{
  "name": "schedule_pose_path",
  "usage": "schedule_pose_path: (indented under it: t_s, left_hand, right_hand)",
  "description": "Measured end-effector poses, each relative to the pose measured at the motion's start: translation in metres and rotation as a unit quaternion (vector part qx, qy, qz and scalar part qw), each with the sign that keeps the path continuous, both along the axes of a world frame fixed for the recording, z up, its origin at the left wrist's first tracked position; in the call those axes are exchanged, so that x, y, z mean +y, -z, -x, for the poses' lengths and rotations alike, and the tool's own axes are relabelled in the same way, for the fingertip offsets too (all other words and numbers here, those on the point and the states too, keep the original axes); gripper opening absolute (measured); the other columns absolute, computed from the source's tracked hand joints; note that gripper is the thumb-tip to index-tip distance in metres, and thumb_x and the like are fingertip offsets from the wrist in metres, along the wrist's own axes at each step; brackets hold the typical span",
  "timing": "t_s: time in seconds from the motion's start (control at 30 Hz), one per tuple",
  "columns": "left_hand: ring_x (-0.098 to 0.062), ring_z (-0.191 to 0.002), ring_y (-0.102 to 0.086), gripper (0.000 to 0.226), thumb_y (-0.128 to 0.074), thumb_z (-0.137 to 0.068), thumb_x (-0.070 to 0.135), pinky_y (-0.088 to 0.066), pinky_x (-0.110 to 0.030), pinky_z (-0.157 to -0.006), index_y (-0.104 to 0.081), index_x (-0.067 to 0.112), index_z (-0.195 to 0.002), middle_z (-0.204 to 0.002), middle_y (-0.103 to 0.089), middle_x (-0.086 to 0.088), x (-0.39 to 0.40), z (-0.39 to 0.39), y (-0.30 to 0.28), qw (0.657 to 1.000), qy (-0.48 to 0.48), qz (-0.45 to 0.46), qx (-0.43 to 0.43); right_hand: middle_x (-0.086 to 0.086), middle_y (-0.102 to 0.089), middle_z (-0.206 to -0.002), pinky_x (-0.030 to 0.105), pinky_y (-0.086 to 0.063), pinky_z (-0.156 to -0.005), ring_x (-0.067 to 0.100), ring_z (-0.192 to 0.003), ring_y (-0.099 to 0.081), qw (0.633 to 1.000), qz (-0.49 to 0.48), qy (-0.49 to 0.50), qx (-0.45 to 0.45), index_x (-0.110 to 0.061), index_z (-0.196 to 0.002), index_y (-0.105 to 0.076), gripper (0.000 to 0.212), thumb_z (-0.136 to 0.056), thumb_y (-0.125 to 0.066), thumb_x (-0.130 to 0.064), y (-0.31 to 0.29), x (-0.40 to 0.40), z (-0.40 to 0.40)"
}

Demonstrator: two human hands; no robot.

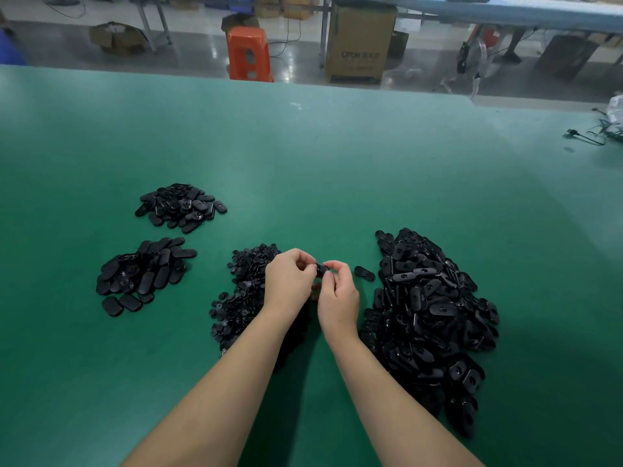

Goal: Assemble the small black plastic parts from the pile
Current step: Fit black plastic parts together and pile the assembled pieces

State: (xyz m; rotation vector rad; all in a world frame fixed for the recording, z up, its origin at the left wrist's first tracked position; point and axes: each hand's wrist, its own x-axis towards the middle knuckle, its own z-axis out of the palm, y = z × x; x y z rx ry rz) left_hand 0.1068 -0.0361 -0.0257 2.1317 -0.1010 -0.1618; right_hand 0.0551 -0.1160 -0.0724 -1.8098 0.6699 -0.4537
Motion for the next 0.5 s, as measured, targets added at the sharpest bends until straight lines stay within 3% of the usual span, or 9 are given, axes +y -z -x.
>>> schedule_pose_path:
  t_s: [0.2, 0.5]
  left_hand:
    - [-0.003, -0.073, -0.064, 0.015, -0.065, -0.087, 0.009, -0.054, -0.025, -0.070, -0.070, 0.021, -0.080, -0.076, -0.068, 0.010, -0.0043, 0.0017, -0.0021, 1.000, 0.004, -0.013, -0.004]
    - [-0.009, -0.075, -0.066, 0.012, -0.065, -0.087, 0.009, -0.056, -0.028, -0.072, -0.072, 0.017, -0.083, -0.079, -0.070, 0.007, -0.0068, 0.0019, -0.0004, 1.000, 0.002, -0.025, -0.006]
  right_hand:
    - [-0.014, -0.065, -0.081, 0.012, -0.037, -0.057, -0.007, -0.076, -0.059, 1.000, 0.000, -0.003, 0.003, -0.032, -0.101, -0.056, 0.018, -0.103, -0.045, -0.019, -0.0016, 0.0004, 0.0013]
    - [-0.014, -0.067, -0.084, 0.026, -0.045, -0.064, -0.002, -0.078, -0.060, 1.000, -0.005, -0.005, -0.002, -0.032, -0.102, -0.057, 0.018, -0.103, -0.046, -0.019, -0.0015, -0.0001, 0.0018]
